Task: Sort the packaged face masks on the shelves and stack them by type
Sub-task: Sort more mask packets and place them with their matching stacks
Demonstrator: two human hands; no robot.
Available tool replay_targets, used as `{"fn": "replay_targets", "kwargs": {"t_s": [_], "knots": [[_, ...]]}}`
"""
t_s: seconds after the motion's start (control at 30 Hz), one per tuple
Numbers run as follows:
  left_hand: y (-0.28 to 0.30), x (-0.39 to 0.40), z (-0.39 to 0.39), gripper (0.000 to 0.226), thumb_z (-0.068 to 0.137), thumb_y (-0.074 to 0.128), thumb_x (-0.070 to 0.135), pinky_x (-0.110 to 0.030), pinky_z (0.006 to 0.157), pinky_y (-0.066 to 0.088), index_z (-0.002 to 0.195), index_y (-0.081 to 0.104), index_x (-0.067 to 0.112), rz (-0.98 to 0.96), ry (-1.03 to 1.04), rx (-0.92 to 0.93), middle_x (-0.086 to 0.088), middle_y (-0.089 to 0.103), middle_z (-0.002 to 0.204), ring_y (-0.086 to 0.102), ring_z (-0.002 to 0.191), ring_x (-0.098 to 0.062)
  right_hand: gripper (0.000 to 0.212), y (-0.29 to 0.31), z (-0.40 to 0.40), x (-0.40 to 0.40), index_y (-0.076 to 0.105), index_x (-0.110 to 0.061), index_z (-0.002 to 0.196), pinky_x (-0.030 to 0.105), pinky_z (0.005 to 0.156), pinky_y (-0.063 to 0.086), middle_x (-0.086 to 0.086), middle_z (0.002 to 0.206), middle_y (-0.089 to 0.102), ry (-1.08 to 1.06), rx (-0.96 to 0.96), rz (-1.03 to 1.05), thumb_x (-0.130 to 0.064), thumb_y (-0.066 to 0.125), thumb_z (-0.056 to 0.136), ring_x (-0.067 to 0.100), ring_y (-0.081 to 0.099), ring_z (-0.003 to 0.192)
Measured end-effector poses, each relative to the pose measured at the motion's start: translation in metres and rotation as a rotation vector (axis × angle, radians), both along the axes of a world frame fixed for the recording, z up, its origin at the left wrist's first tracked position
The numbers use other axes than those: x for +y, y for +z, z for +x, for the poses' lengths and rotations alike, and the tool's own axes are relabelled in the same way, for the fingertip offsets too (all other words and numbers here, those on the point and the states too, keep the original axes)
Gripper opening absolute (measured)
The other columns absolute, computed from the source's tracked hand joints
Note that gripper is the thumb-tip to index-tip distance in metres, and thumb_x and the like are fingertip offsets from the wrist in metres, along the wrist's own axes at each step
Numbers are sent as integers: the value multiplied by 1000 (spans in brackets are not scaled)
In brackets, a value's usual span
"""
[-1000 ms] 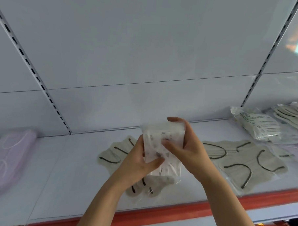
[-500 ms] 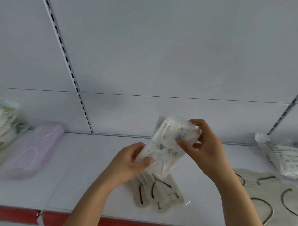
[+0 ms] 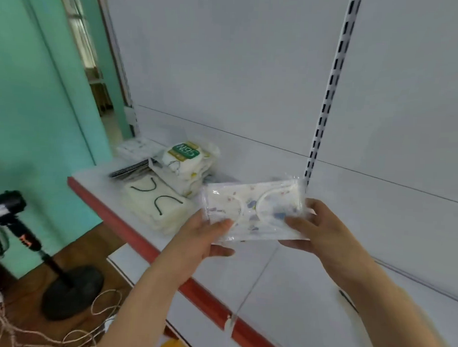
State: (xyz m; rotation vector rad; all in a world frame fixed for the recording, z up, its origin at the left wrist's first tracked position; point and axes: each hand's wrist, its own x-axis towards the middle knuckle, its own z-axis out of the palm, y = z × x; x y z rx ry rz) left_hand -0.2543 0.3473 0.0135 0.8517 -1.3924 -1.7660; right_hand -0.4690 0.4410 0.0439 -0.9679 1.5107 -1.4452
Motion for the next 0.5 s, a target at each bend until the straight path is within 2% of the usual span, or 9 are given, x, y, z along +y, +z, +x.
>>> {"fn": "replay_targets", "kwargs": {"t_s": [0.1,0.17,0.23,0.33,0.43,0.5], "knots": [[7,-61,60,30,94,66,9,-27,64,58,123,64,16,-22,71,-29,-5,76,116,71,95,-17,19,9,53,-65,66,-23,110,34,78,59,-1,95,76,51,89,11,-34,63,94,14,73,86],[11,-105,99,31,93,67,6,-24,64,57,122,64,15,-26,124,-1,-5,76,114,70,91,-16,15,15,90,-115,71,-20,102,33,75,58,-1,88,76,61,134,3,-29,61,96,13,72,79],[13,-151,137,30,91,68,4,-21,60,55,120,65,11,20,205,89,-6,75,107,68,82,-14,13,21,128,-166,73,-15,97,28,65,57,0,82,75,73,155,3,-20,62,95,12,70,72],[14,-229,182,28,92,68,4,-20,55,53,119,64,3,99,343,214,-10,71,101,61,70,-14,10,34,180,-245,69,-8,100,24,60,56,6,87,74,120,213,13,-12,66,92,11,72,70],[12,-313,204,30,94,67,4,-19,60,55,123,60,2,42,493,187,-12,71,111,67,78,-15,31,45,214,-329,56,-13,115,32,66,61,7,87,70,98,428,8,-15,71,89,17,72,70],[11,-366,207,30,97,66,8,-19,65,55,125,59,3,-68,540,87,-13,69,115,66,81,-13,41,50,224,-382,53,-17,122,27,67,57,5,93,67,46,641,-3,-23,73,86,20,69,76]]}}
